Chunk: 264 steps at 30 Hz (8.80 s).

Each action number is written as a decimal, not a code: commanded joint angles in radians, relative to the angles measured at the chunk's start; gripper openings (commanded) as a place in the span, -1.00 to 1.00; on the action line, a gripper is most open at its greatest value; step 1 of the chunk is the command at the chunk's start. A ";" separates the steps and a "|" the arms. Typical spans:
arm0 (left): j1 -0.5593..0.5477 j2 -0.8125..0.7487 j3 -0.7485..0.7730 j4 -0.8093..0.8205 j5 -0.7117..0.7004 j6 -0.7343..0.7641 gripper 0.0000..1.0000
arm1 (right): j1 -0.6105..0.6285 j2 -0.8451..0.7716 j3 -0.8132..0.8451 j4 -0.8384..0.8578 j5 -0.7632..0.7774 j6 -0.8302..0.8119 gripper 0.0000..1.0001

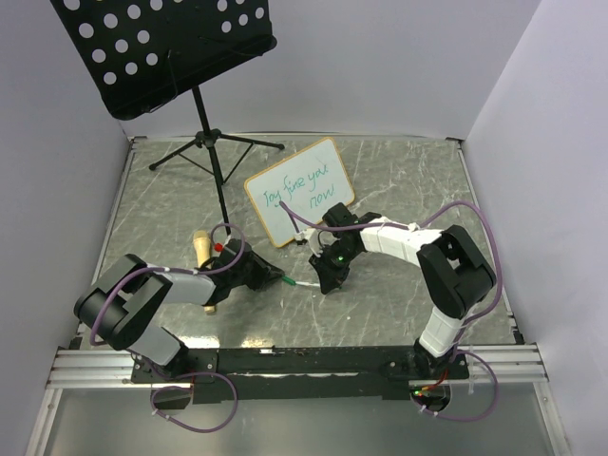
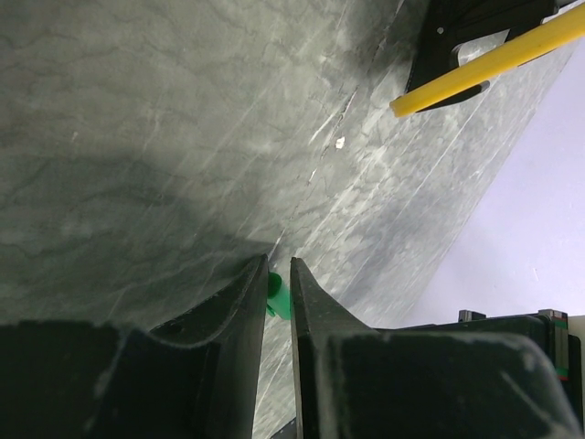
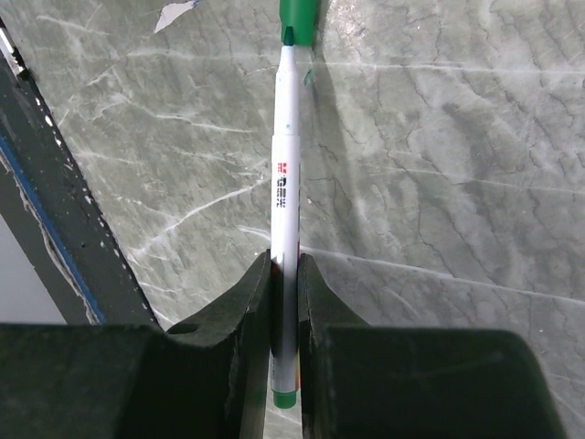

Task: Write a sentence on the whiteboard
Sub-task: Insert the whiteboard marker without the cap into the pen cap.

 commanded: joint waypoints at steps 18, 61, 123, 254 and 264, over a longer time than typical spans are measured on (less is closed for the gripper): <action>0.000 0.013 -0.030 -0.058 -0.001 0.016 -0.53 | -0.012 -0.039 -0.007 -0.025 -0.002 -0.019 -1.00; 0.000 0.050 -0.033 -0.018 0.022 0.009 -0.53 | -0.014 0.010 0.036 -0.007 -0.014 0.003 -1.00; 0.001 0.099 -0.059 0.018 0.025 -0.003 -0.52 | -0.063 -0.036 0.001 -0.033 -0.028 -0.024 -1.00; -0.221 0.470 0.044 0.545 0.393 0.035 -0.95 | 0.054 0.076 0.147 0.130 0.144 0.099 -1.00; -0.157 0.414 -0.028 0.534 0.309 -0.018 -0.80 | 0.031 0.085 0.145 0.072 0.103 0.087 -1.00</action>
